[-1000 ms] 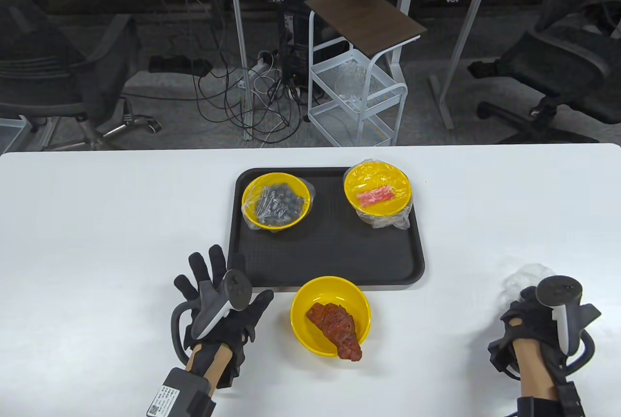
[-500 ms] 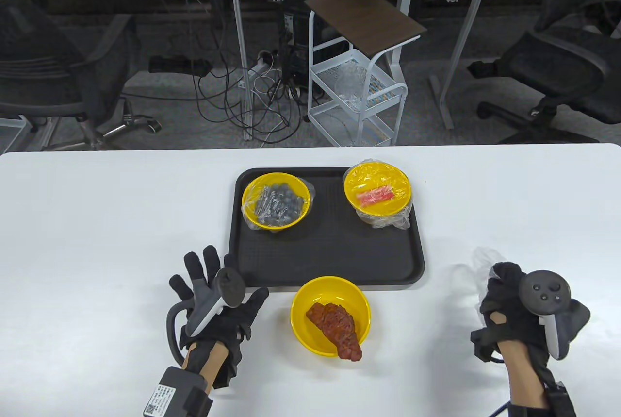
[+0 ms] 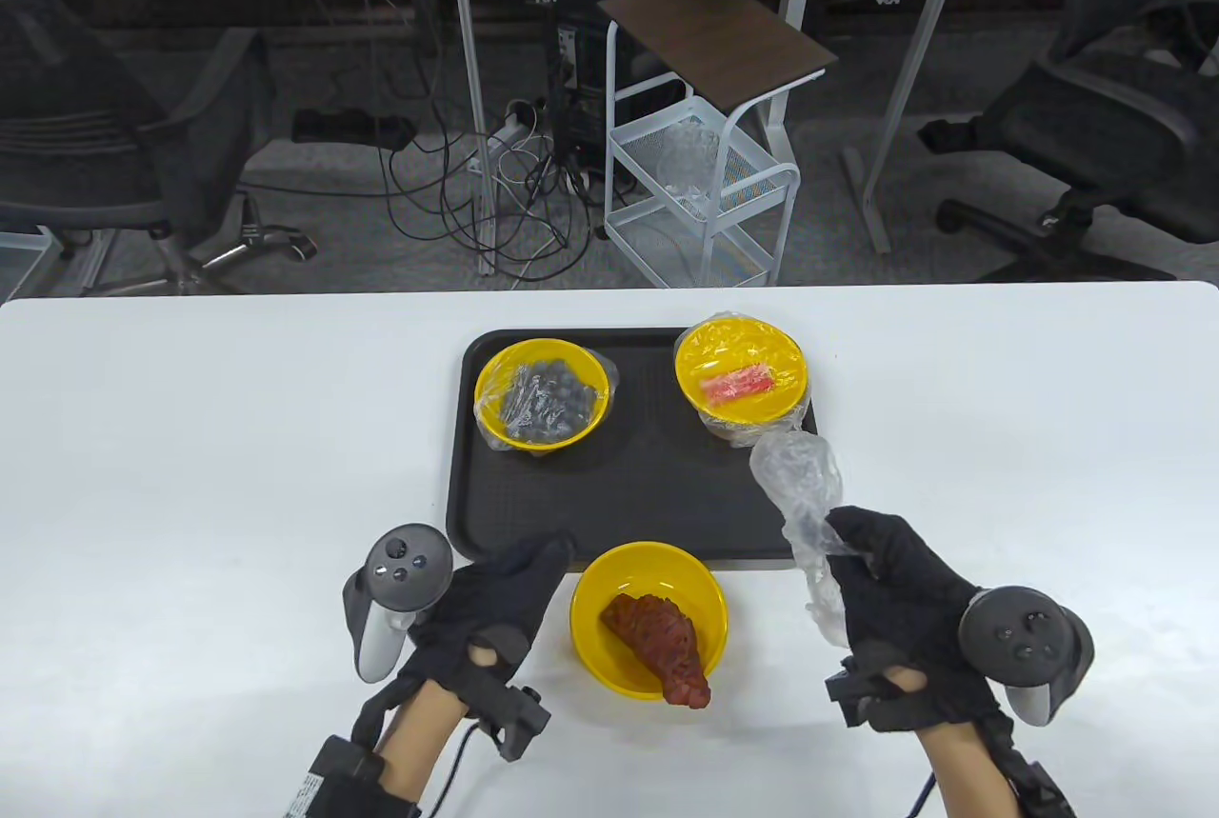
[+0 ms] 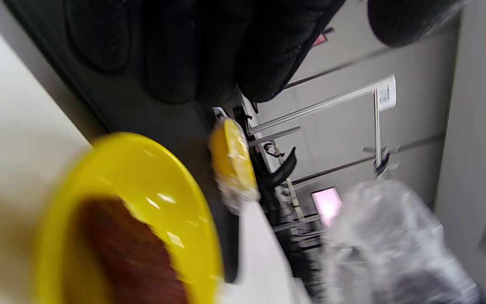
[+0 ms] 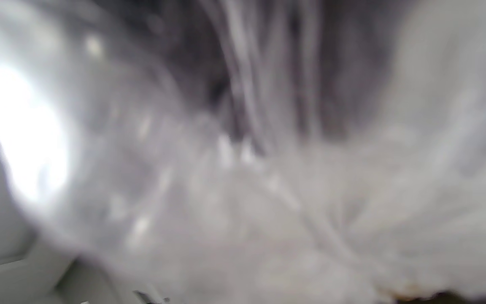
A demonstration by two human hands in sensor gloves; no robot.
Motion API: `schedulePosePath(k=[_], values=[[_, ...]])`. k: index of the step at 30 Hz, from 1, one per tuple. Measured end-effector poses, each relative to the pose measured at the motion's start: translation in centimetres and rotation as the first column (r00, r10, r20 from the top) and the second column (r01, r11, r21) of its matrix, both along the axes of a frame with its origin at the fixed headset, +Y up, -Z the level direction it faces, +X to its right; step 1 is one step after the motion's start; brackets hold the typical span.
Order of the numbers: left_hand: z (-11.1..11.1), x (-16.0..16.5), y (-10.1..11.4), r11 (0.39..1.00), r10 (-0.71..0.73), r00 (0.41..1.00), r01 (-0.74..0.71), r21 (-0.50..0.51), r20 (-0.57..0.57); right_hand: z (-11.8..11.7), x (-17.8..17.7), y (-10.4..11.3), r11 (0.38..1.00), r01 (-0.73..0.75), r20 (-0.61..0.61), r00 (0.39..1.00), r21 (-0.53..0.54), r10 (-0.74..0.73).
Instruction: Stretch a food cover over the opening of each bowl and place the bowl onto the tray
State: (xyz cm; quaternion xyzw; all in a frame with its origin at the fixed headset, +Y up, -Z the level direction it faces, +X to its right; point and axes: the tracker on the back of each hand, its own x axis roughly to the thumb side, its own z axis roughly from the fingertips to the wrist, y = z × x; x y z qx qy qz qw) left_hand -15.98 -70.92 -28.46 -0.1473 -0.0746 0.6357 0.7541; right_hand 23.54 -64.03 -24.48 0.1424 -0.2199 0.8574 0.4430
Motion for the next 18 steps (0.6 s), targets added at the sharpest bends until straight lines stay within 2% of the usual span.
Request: schedulePosePath(k=[1,3,7,8,10,12,14,18], values=[[-0.1,0.0,0.0,0.992,0.112,0.994,-0.111,-0.067,0.017,0.2,-0.9,0.3,1.000,-0.001,-0.066,0.998,0.025,0.002],[-0.5,0.2,-0.3,0.967,0.213,0.975,-0.201,-0.156,0.065,0.4,-2.1,0.6,0.998,0.005,-0.133,0.991,0.069,0.004],[-1.1,0.9,-1.7,0.944,0.248,0.965,-0.223,-0.245,0.079,1.0,-5.5,1.4,0.979,-0.028,-0.302,0.949,0.200,0.089],[-1.1,1.2,-1.9,0.921,0.297,0.952,-0.264,-0.288,0.078,1.2,-6.3,1.5,0.973,-0.046,-0.327,0.937,0.226,0.120],[-1.2,1.9,-2.2,0.843,0.458,0.882,-0.390,-0.370,0.113,2.0,-8.3,1.4,0.949,-0.102,-0.362,0.908,0.298,0.211],[-1.1,2.4,-2.5,0.823,0.498,0.837,-0.375,-0.426,0.226,2.4,-9.6,1.1,0.917,-0.170,-0.352,0.886,0.360,0.302],[-0.9,2.8,-2.8,0.847,0.468,0.826,-0.315,-0.429,0.316,2.6,-10.4,0.6,0.887,-0.237,-0.322,0.869,0.396,0.376],[-0.3,3.6,-3.0,0.862,0.433,0.800,-0.233,-0.451,0.415,3.3,-11.8,-0.5,0.792,-0.389,-0.224,0.815,0.471,0.534]])
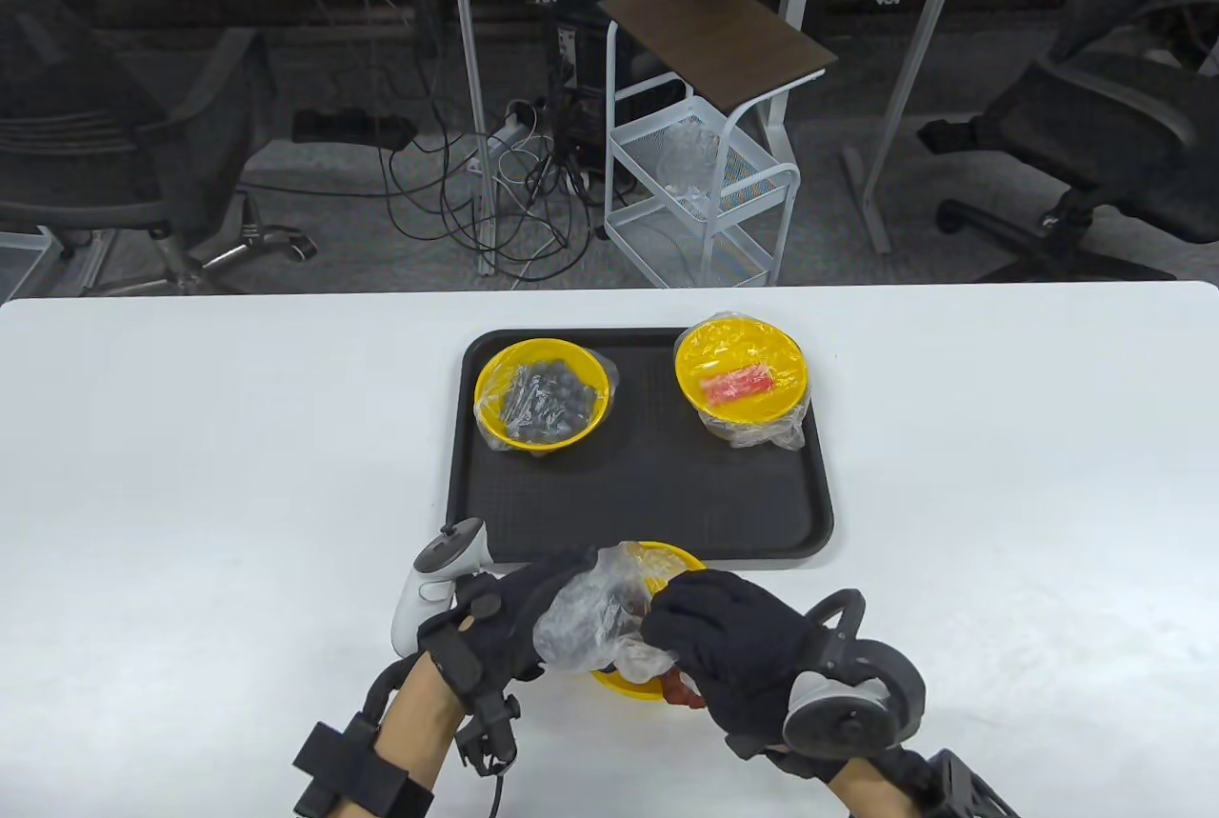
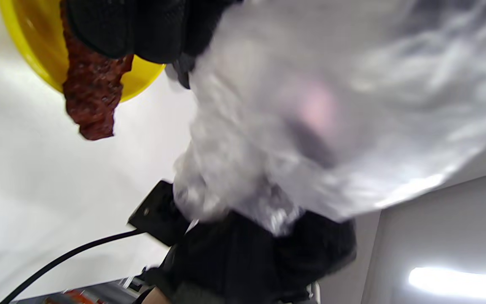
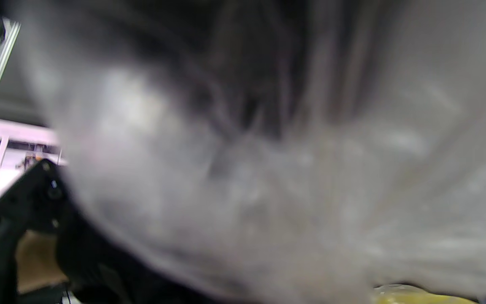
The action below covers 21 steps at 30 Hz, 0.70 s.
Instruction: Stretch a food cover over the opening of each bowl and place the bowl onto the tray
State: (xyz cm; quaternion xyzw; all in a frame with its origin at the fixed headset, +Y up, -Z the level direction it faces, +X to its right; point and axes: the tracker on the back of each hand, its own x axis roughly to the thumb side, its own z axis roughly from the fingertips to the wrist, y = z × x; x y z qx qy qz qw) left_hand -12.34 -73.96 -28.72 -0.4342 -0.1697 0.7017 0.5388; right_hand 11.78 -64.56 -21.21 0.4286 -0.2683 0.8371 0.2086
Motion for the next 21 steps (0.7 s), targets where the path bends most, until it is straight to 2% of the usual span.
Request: schedulePosePath(k=[1,3,7,10,14,19,21], values=[[0.2,0.2,0.0,1.000,-0.004,1.000,0.004,-0.009,0.028,0.3,-0.3,-0.3,0.998,-0.042,0.030,0.999,0.050,0.040],[0.5,0.7,0.0,1.000,-0.023,1.000,0.023,-0.016,-0.001,0.7,-0.9,-0.8,0.985,-0.134,0.049,0.990,0.104,0.130],[0.8,1.1,0.2,1.000,-0.016,0.998,0.015,-0.022,-0.063,0.8,-1.3,-1.6,0.979,-0.180,0.057,0.983,0.098,0.175],[0.6,0.5,0.0,0.995,-0.097,0.982,0.098,-0.005,-0.163,0.7,-1.1,-1.7,0.982,-0.170,0.061,0.984,0.082,0.166],[0.5,-0.6,-0.6,0.997,-0.081,0.956,0.077,-0.027,-0.283,0.1,-0.3,-2.0,0.991,-0.135,0.065,0.989,-0.013,0.136],[0.0,-1.5,-1.3,0.999,0.025,0.945,-0.036,-0.028,-0.325,-1.4,2.5,-2.1,0.977,0.079,0.068,0.995,-0.200,-0.066],[-0.2,-1.8,-1.3,0.998,0.060,0.947,-0.067,-0.011,-0.314,-2.3,4.1,-2.2,0.930,0.215,0.074,0.977,-0.298,-0.202]])
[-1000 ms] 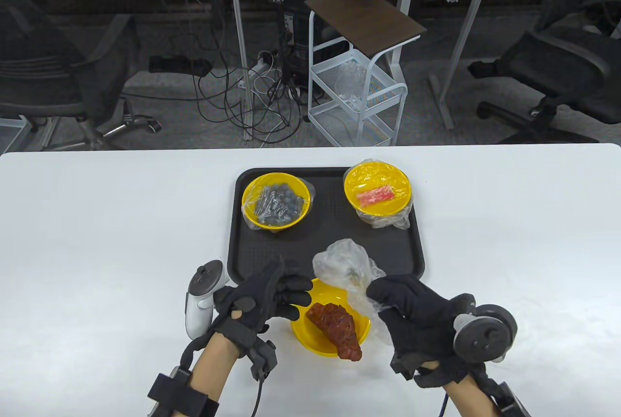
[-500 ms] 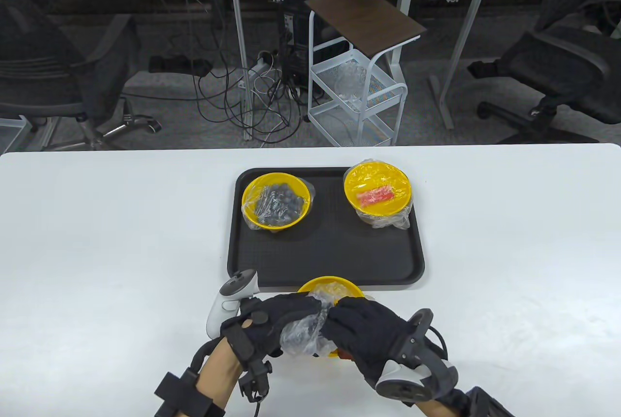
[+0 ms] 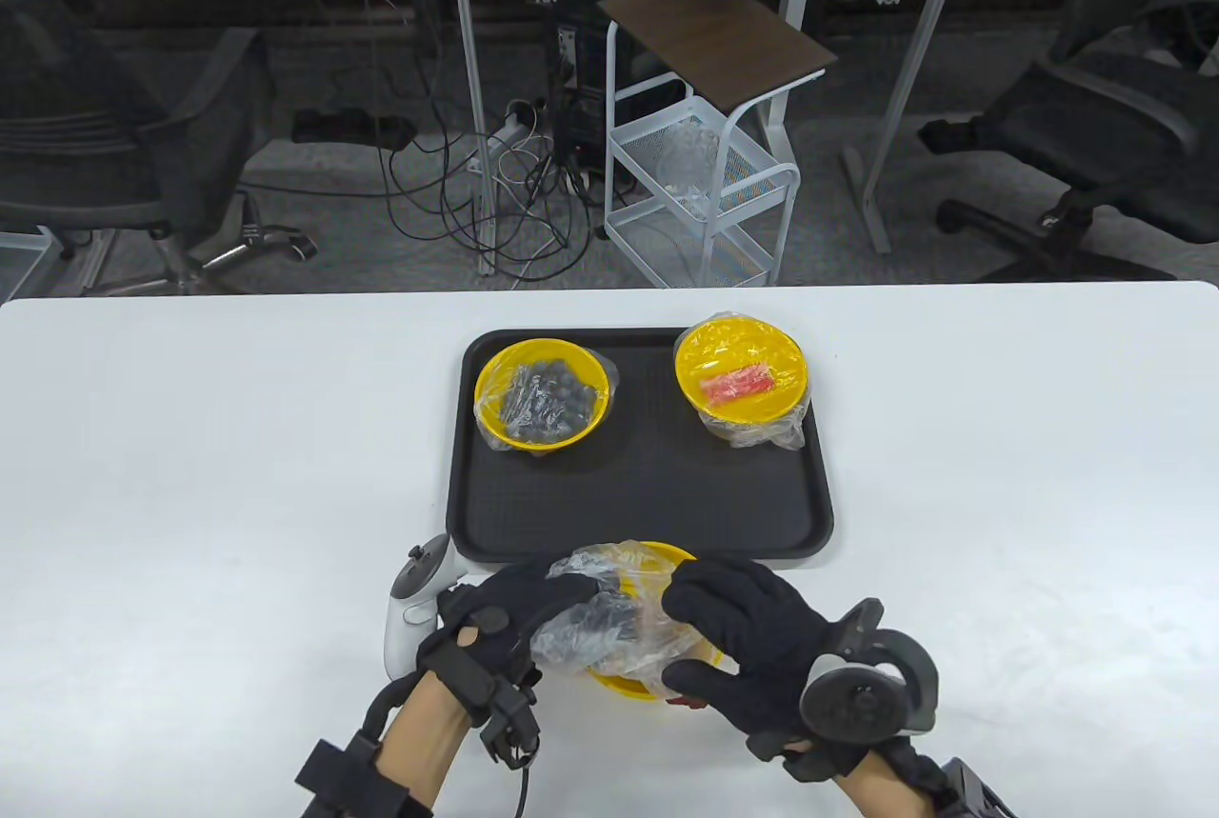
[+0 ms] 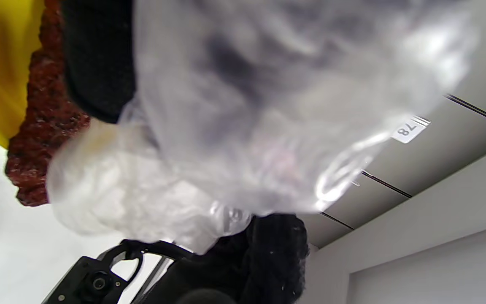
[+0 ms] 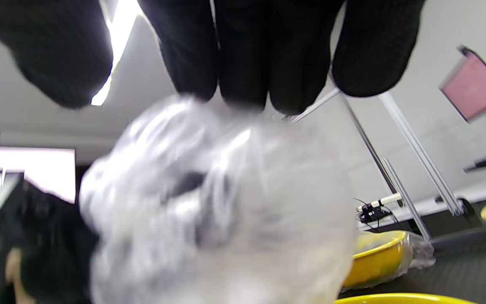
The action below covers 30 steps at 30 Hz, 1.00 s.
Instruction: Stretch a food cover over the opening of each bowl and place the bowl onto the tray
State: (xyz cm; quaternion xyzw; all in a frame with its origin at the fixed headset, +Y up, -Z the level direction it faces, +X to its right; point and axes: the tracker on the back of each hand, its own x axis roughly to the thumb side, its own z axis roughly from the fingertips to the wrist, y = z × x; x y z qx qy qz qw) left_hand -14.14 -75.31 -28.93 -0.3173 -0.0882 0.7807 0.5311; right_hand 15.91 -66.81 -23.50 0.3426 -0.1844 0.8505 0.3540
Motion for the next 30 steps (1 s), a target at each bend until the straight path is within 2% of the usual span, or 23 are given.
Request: schedulePosePath(k=[3,5,8,10,12,14,15,17,18,19,23,25,27,29,30], values=[[-0.2,-0.1,0.4,0.999,0.025,0.999,-0.026,0.041,0.027,-1.1,2.0,-0.6,0.964,0.220,0.030,0.975,-0.152,-0.218],[-0.1,0.1,0.9,0.996,0.054,0.996,-0.059,0.071,0.068,-1.8,3.2,-1.4,0.901,0.375,0.148,0.925,-0.220,-0.349],[0.2,0.7,2.1,0.983,0.102,0.984,-0.122,0.135,0.147,-2.9,4.1,-2.8,0.821,0.442,0.311,0.887,-0.361,-0.342],[0.5,1.2,3.0,0.971,0.132,0.972,-0.166,0.173,0.192,-3.5,3.7,-3.5,0.785,0.442,0.310,0.892,-0.435,-0.330],[0.7,1.6,3.6,0.962,0.155,0.965,-0.197,0.192,0.212,-3.8,2.9,-4.2,0.752,0.387,0.253,0.921,-0.534,-0.295],[0.9,1.9,3.7,0.960,0.156,0.967,-0.197,0.200,0.202,-4.0,1.4,-5.2,0.669,0.311,0.088,0.934,-0.675,-0.346],[0.9,2.0,3.7,0.962,0.142,0.969,-0.182,0.201,0.200,-3.9,0.3,-5.8,0.594,0.270,-0.022,0.899,-0.758,-0.437],[1.0,2.2,3.6,0.967,0.106,0.977,-0.144,0.208,0.184,-3.4,-1.5,-6.6,0.472,0.186,-0.138,0.810,-0.862,-0.570],[1.0,2.2,3.5,0.970,0.088,0.981,-0.125,0.210,0.175,-3.2,-2.0,-6.7,0.456,0.167,-0.157,0.792,-0.874,-0.590],[1.0,2.2,3.5,0.971,0.057,0.985,-0.093,0.222,0.162,-3.0,-2.6,-6.7,0.466,0.142,-0.186,0.787,-0.873,-0.589],[1.2,2.0,3.5,0.959,-0.089,0.993,0.066,0.276,0.072,-2.5,-3.5,-6.1,0.566,0.141,-0.186,0.857,-0.812,-0.480],[1.2,1.9,3.5,0.948,-0.145,0.989,0.129,0.292,0.033,-2.2,-3.5,-5.8,0.566,0.160,-0.141,0.881,-0.809,-0.451],[1.2,2.1,3.5,0.944,-0.158,0.987,0.140,0.298,0.038,-2.1,-3.3,-5.6,0.601,0.198,-0.062,0.922,-0.774,-0.383],[1.3,2.1,3.4,0.931,-0.205,0.979,0.200,0.305,-0.014,-2.0,-3.0,-5.3,0.667,0.207,0.007,0.957,-0.716,-0.289],[1.2,2.0,3.4,0.928,-0.211,0.977,0.206,0.309,-0.018,-2.0,-2.7,-5.2,0.674,0.217,0.037,0.962,-0.706,-0.271]])
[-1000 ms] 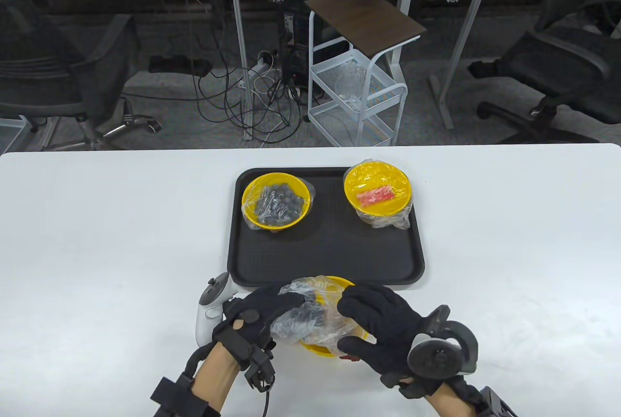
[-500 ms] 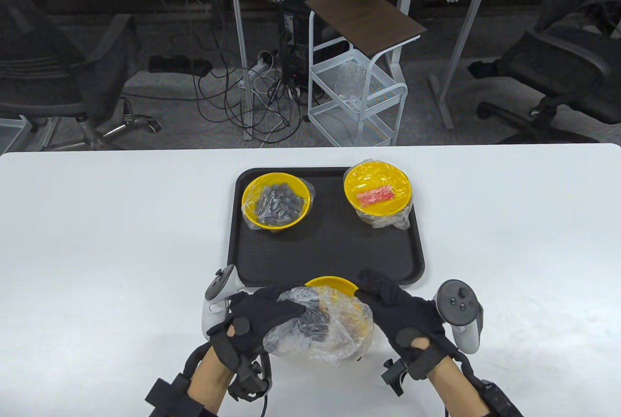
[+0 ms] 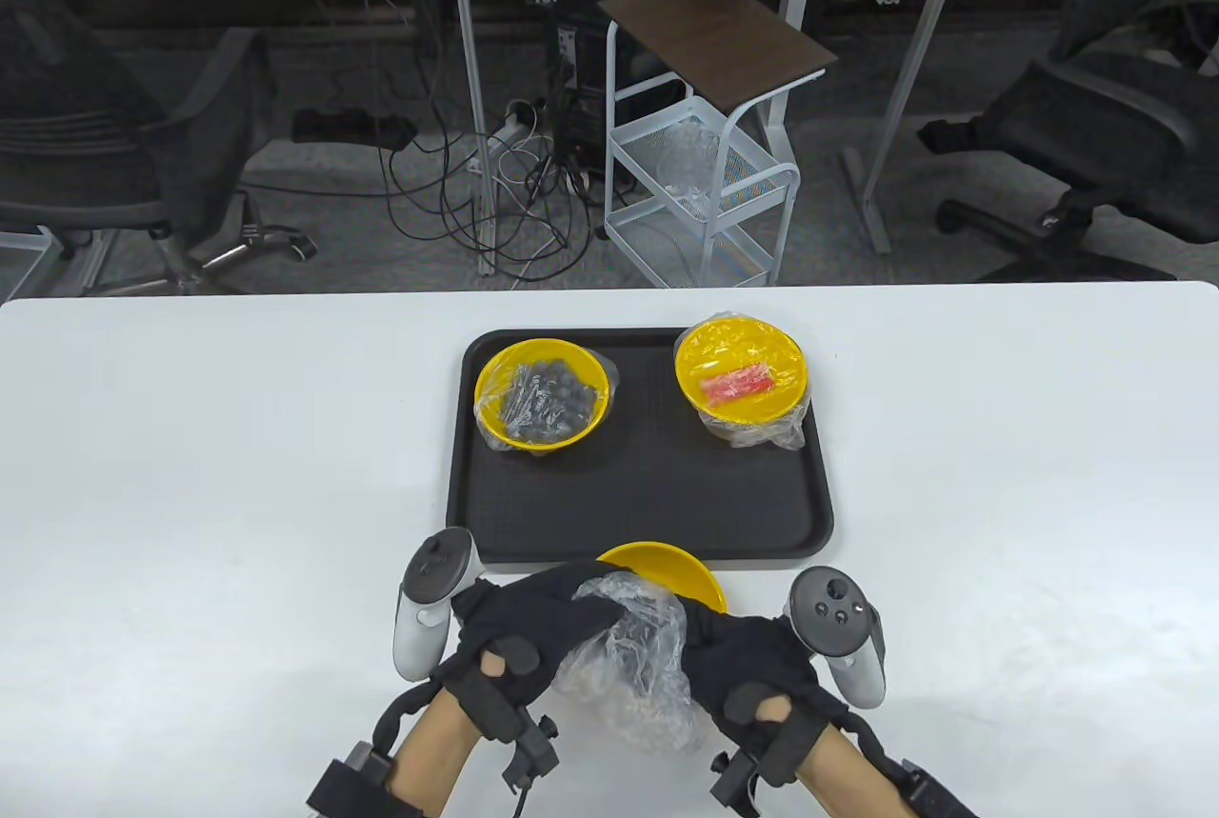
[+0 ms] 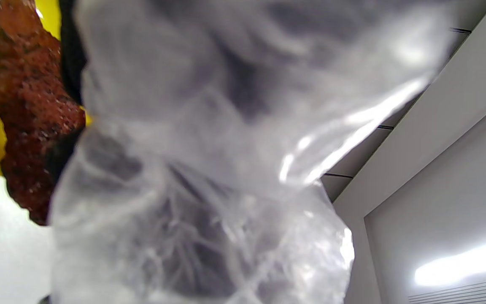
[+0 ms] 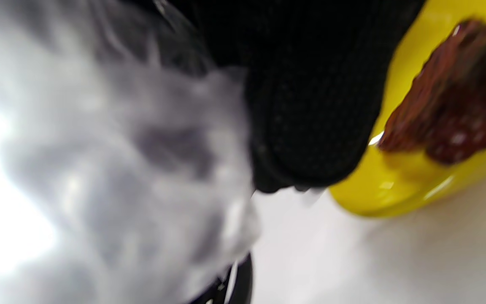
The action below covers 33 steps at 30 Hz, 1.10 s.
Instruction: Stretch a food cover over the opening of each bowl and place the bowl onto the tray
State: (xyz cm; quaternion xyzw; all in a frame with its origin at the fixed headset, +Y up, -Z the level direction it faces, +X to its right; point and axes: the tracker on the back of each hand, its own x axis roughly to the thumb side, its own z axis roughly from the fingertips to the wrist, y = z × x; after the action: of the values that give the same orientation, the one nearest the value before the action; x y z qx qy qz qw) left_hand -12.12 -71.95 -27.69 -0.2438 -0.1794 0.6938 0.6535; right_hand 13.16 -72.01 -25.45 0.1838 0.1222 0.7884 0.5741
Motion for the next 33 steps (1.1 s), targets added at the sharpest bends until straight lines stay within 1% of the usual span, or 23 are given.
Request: schedulePosePath(k=[2,5,9,11,14,17,18,20,22,23,25,28,29,31,33], values=[[0.1,-0.2,0.0,1.000,0.023,1.000,-0.023,-0.017,-0.006,0.0,0.6,0.0,1.000,-0.004,0.061,0.998,0.010,0.003],[0.0,-1.3,-0.2,1.000,0.012,0.998,-0.014,-0.022,-0.069,-0.3,1.7,-0.1,0.999,0.037,0.080,0.996,-0.010,-0.036],[0.1,-2.4,-1.0,0.993,0.073,0.993,-0.081,-0.083,-0.097,-0.5,2.9,-0.3,0.995,0.101,0.116,0.989,-0.028,-0.097],[0.2,-2.9,-1.5,0.988,0.094,0.987,-0.109,-0.111,-0.133,-0.5,3.4,-0.3,0.991,0.132,0.149,0.981,-0.024,-0.127],[0.3,-3.5,-1.6,0.990,0.067,0.979,-0.089,-0.106,-0.191,-0.4,3.9,-0.2,0.988,0.153,0.179,0.973,-0.007,-0.149],[0.4,-3.9,-1.3,0.994,0.040,0.976,-0.060,-0.087,-0.216,-0.3,4.3,-0.1,0.986,0.166,0.203,0.965,0.004,-0.163],[0.5,-4.0,-1.2,0.997,0.003,0.977,-0.019,-0.073,-0.213,-0.2,4.5,0.1,0.990,0.143,0.216,0.966,0.017,-0.143],[0.7,-4.3,-0.9,0.996,-0.089,0.970,0.084,-0.034,-0.225,0.0,4.8,0.4,0.997,0.042,0.235,0.970,0.065,-0.056],[0.9,-4.6,-0.9,0.982,-0.183,0.954,0.189,-0.001,-0.238,0.3,5.2,0.8,0.987,-0.099,0.261,0.963,0.124,0.064],[1.1,-4.7,-1.0,0.969,-0.235,0.943,0.246,0.017,-0.234,0.4,5.4,1.0,0.973,-0.173,0.273,0.954,0.153,0.126],[1.4,-4.9,-1.3,0.944,-0.310,0.925,0.327,0.045,-0.222,0.6,5.6,1.2,0.946,-0.264,0.289,0.936,0.190,0.203],[1.8,-5.2,-1.8,0.887,-0.420,0.882,0.448,0.108,-0.213,0.9,5.8,1.1,0.901,-0.374,0.303,0.904,0.221,0.301],[2.1,-5.3,-2.0,0.870,-0.449,0.866,0.480,0.114,-0.220,1.0,5.9,0.9,0.883,-0.410,0.305,0.892,0.229,0.334],[2.4,-5.5,-2.5,0.856,-0.476,0.849,0.507,0.101,-0.228,1.3,6.0,0.7,0.849,-0.469,0.312,0.867,0.242,0.390],[2.7,-5.4,-2.9,0.846,-0.489,0.832,0.525,0.089,-0.263,1.7,6.1,0.4,0.819,-0.512,0.315,0.847,0.260,0.429]])
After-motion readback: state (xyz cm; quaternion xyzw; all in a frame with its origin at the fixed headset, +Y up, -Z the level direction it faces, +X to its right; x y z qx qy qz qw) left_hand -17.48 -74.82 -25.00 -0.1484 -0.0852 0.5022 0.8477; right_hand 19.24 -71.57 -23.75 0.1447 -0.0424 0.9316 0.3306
